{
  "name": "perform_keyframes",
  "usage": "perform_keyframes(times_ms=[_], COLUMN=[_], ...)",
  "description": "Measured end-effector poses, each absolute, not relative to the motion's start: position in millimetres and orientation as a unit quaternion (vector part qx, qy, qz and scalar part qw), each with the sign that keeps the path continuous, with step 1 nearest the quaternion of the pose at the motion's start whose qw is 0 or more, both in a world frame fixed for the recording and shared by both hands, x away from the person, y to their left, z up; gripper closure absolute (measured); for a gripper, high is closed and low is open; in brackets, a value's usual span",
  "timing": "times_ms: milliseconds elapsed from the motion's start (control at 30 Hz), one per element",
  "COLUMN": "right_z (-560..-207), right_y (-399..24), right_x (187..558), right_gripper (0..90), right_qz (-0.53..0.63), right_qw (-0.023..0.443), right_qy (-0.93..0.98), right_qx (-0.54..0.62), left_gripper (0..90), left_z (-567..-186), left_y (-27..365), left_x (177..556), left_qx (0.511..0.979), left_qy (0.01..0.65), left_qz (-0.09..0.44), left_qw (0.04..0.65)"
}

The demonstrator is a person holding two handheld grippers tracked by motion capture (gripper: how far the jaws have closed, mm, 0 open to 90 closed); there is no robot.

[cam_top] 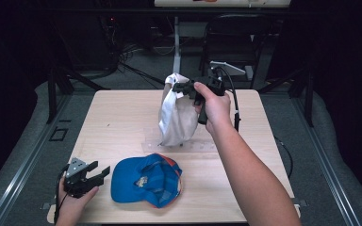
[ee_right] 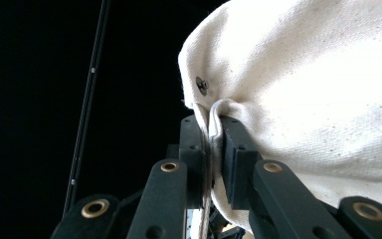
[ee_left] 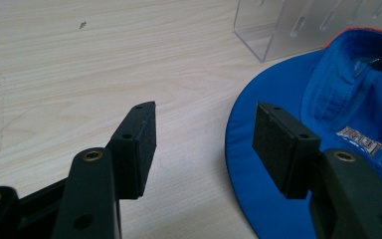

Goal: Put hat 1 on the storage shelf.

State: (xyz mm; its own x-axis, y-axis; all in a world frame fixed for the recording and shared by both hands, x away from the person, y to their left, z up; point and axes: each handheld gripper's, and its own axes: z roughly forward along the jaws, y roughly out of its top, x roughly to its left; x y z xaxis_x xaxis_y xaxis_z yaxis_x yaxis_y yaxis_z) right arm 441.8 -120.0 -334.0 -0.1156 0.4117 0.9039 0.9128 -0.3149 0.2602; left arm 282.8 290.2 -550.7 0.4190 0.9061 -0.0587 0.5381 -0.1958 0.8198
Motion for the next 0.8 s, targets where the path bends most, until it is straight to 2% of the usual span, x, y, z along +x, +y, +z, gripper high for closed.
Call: perform_keyframes(times_ms=[400, 600, 700, 800], right_z=[-336.4, -341.4, -342.0, -341.4], right_y=[-103.7, -95.1, -93.2, -92.9], right_x=[443.7, 444.1, 443.9, 443.8], right_gripper=[81.2, 81.3, 81.3, 81.3], right_qz=[-0.523, -0.521, -0.522, -0.522], right_qw=[0.250, 0.258, 0.259, 0.258], right_qy=[-0.536, -0.542, -0.542, -0.542], right_qx=[-0.614, -0.606, -0.606, -0.606], left_gripper=[42.7, 44.3, 44.1, 44.1], left_z=[-540.5, -519.3, -505.3, -500.5], left_y=[278.2, 250.4, 213.0, 192.6], left_x=[281.9, 285.3, 294.5, 299.4], left_qx=[0.741, 0.761, 0.784, 0.795], left_qy=[0.470, 0.426, 0.387, 0.367], left_qz=[0.233, 0.218, 0.207, 0.204], left_qw=[0.420, 0.438, 0.439, 0.438])
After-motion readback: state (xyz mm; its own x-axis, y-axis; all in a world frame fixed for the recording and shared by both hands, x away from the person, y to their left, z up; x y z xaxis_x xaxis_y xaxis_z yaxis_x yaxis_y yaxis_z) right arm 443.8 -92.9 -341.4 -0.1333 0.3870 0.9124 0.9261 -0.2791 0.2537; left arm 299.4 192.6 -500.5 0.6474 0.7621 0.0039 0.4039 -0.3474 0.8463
